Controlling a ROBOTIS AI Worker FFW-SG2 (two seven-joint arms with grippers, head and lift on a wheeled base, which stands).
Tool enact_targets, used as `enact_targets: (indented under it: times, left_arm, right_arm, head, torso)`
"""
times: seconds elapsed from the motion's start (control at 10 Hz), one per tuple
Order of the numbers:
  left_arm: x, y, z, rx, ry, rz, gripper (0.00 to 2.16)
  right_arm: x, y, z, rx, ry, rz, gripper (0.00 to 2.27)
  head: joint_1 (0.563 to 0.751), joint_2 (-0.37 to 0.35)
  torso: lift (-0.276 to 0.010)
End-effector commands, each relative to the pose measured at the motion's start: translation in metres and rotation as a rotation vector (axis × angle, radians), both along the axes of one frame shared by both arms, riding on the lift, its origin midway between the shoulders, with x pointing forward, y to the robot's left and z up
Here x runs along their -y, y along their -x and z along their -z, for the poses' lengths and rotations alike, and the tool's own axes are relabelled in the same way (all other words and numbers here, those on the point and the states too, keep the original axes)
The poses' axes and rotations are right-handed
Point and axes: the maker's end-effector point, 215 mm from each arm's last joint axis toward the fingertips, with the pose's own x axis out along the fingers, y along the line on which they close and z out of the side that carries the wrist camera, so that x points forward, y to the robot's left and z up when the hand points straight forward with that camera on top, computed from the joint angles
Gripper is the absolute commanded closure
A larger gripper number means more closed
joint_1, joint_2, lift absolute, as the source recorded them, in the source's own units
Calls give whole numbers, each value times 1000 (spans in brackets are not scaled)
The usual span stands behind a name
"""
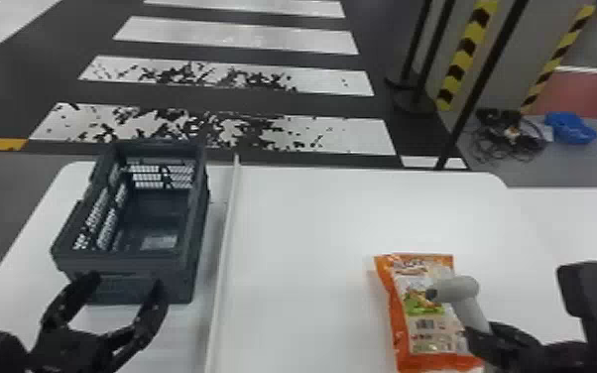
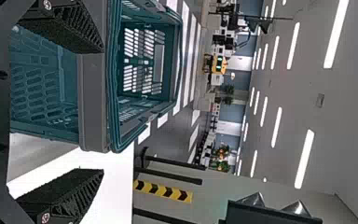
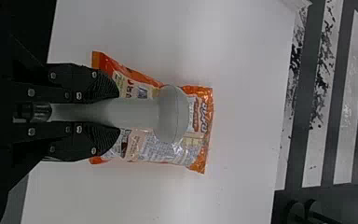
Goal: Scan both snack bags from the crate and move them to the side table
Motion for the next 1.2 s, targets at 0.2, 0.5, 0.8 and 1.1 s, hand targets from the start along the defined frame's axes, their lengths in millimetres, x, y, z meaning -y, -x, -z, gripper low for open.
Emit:
enact_targets:
  times: [0.2,0.5,0.8,1.1]
  left_arm:
    - [3,0,-1,1,3,5,83]
    - [2,2,3,-8,1,2,83]
    - [1,3,4,-9,3,0,83]
    - [0,3,5,-12,-1,-2,83]
  right_arm:
    - [43,-49,-8,137,38,10,2250]
    - [87,-91,3,243,57,25,2250]
    - [134,-111,26,271,63,80,2250]
    - [171,-122,58,244,55,112,2250]
  head:
    - [695,-154]
    - [695,-198]
    - [695,-251]
    - [695,-300]
  torso:
    - [-99]
    - [-99]
    - [-99]
    - [-99]
